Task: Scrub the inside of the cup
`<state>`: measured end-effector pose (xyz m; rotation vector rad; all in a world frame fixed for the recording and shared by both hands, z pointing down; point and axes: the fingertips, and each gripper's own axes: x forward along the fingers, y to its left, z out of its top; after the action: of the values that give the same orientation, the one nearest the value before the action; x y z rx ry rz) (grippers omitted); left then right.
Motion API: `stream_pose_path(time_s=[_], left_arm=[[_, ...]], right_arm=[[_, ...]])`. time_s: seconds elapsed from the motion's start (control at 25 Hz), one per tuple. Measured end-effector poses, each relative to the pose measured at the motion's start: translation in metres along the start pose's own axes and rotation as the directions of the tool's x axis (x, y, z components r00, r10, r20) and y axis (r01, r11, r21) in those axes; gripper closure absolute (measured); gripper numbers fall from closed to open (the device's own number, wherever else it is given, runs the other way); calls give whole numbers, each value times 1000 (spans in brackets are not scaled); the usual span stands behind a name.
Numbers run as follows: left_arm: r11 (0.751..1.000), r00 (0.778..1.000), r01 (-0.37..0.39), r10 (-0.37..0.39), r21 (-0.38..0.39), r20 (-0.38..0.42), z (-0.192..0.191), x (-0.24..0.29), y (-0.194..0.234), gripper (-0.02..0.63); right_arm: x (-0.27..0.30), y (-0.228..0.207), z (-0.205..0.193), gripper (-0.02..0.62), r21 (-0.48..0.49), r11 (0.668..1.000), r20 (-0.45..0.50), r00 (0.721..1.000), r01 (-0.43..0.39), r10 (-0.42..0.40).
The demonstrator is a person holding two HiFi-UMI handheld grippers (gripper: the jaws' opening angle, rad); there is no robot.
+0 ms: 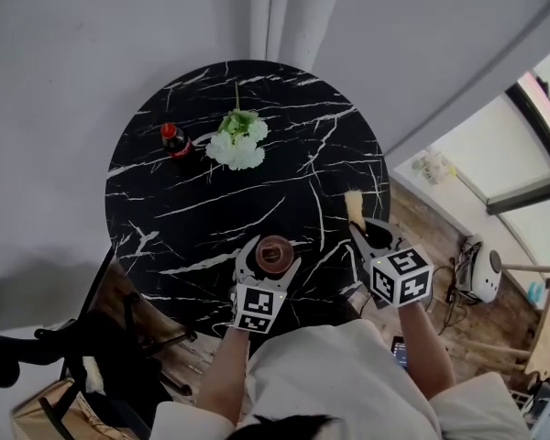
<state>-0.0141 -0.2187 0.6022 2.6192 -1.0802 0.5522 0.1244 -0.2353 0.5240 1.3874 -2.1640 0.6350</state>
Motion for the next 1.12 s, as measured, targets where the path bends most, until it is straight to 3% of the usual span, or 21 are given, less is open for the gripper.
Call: stream_pose_path(time_s=[0.36,0.6,0.76,0.84,0.92,1.12], left_arm=[[999,998,49,-50,-6,-46,1,3,-2,224],[997,997,75,-75,-34,2,30,-10,3,225],[990,993,115,-112,86,-46,41,-18,1,225],[975,987,148,-137,165,-81,44,-21,1,225],[958,978,191,-166,216,-128,43,-28,-4,225],[934,961,244,-197,262,-194,42,-40,-6,225]], right_arm=[[2,11,5,534,-23,999,-1,999,-40,40],[-3,21,27,534,-76,995,67,995,-67,73],[-10,34,45,534,-197,977,89,991,-83,102],[-11,46,59,534,-296,948,98,984,-115,150],[-17,62,66,534,-413,899,73,978,-147,194],[-28,98,72,534,-673,710,-25,967,-205,255]])
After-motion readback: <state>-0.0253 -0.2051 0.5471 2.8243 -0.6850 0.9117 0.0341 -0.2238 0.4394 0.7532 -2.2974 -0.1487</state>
